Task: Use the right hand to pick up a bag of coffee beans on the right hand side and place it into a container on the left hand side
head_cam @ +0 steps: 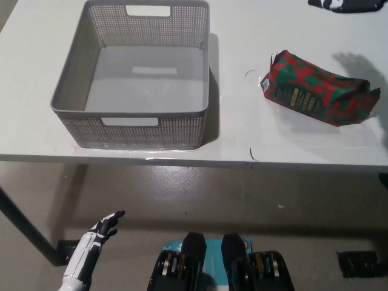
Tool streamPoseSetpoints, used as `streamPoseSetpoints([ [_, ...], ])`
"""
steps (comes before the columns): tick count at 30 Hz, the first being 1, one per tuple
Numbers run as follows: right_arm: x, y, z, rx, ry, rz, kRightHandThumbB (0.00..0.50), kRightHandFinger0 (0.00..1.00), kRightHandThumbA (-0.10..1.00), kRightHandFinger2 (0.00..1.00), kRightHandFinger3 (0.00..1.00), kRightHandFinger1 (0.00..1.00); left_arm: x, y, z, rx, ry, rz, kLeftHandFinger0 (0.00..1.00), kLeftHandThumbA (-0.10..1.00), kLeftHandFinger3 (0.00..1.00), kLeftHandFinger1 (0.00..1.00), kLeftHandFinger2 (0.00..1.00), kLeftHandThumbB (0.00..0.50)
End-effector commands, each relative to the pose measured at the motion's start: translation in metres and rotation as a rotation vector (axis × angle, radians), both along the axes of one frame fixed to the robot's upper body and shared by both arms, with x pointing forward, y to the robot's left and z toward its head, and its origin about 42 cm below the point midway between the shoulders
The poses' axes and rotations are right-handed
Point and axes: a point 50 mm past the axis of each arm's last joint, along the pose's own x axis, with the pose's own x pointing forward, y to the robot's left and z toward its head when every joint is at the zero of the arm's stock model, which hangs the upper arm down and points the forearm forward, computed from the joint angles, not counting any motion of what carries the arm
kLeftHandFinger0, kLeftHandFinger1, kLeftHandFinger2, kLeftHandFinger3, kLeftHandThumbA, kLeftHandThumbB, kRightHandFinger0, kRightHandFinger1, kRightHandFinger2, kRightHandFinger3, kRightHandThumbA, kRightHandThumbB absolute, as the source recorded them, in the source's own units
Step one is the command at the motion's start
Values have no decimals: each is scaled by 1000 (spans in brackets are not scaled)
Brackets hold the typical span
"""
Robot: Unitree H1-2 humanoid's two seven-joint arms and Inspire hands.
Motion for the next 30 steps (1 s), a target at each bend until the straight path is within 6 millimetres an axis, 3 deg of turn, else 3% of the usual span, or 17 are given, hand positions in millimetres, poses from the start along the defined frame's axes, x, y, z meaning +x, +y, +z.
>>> streamPoseSetpoints([
  [1, 25, 8, 63, -77, 37, -63, 500, 1000, 915, 1000, 1000, 1000, 0, 1, 13, 9, -87, -30, 1000, 1000, 1000, 1000, 1000, 152],
  [12, 52, 26, 25, -92, 257, -81, 500, 1000, 886, 1000, 1000, 1000, -6, 1, 10, 9, -82, -32, 1000, 1000, 1000, 1000, 1000, 132],
  [25, 52, 25, 2, -103, 437, -22, 500, 1000, 977, 1000, 1000, 1000, -5, 2, 12, 12, -78, -37, 1000, 1000, 1000, 1000, 1000, 141],
  [30, 52, 24, -5, -90, 493, 1, 500, 1000, 930, 1000, 1000, 1000, -5, 1, 11, 8, -82, -37, 1000, 1000, 1000, 1000, 1000, 149],
])
